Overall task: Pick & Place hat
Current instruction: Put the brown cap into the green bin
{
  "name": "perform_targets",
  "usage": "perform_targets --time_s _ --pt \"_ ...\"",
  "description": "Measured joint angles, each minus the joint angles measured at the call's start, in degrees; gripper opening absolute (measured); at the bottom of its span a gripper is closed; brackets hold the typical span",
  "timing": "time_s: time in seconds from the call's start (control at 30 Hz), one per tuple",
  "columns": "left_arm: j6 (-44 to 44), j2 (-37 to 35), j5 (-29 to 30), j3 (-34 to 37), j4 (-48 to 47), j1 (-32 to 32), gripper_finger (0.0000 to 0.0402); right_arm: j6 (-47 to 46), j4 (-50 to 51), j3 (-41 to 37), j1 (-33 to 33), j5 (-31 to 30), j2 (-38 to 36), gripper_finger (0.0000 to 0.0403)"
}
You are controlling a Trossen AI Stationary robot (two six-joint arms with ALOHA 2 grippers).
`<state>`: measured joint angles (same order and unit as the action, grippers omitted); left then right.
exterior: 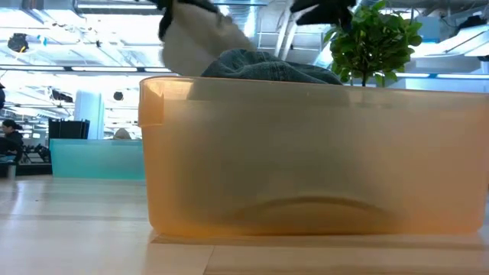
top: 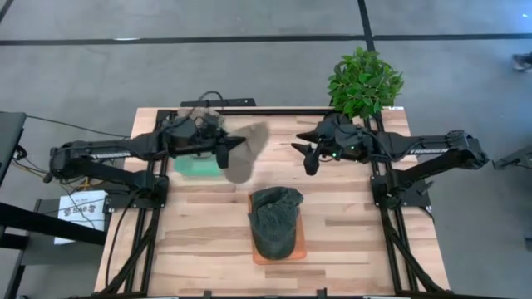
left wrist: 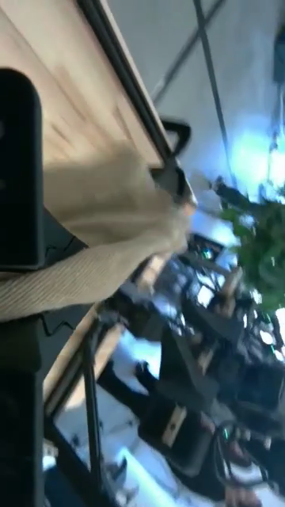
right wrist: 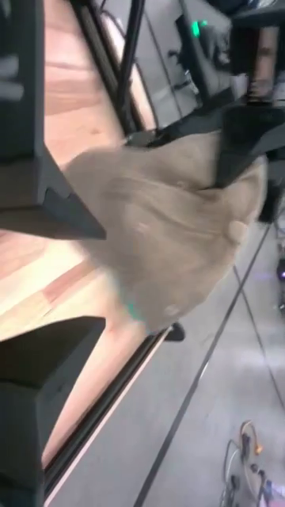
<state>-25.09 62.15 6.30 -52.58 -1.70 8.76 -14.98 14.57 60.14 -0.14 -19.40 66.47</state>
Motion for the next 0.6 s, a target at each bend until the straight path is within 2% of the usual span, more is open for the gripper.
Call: perform_targets --time_s 0.17,0.3,0.6 --pt "1.99 -6.03 -1.86 0.0 -12.14 5.07 0.0001 0.03 5.06 0.0 -2.13 -0.07 -1.05 0.0201" --pt "5.57 -10.65 -3.55 0.0 -19.85 10.8 0.0 0.0 8.09 0.0 -4.09 -0.22 -0.98 0.0222" --pt "16.39 -12.08 -11.04 0.0 -28.92 27.0 0.0 -0.11 4.96 0.0 -7.16 -0.25 -0.54 0.0224"
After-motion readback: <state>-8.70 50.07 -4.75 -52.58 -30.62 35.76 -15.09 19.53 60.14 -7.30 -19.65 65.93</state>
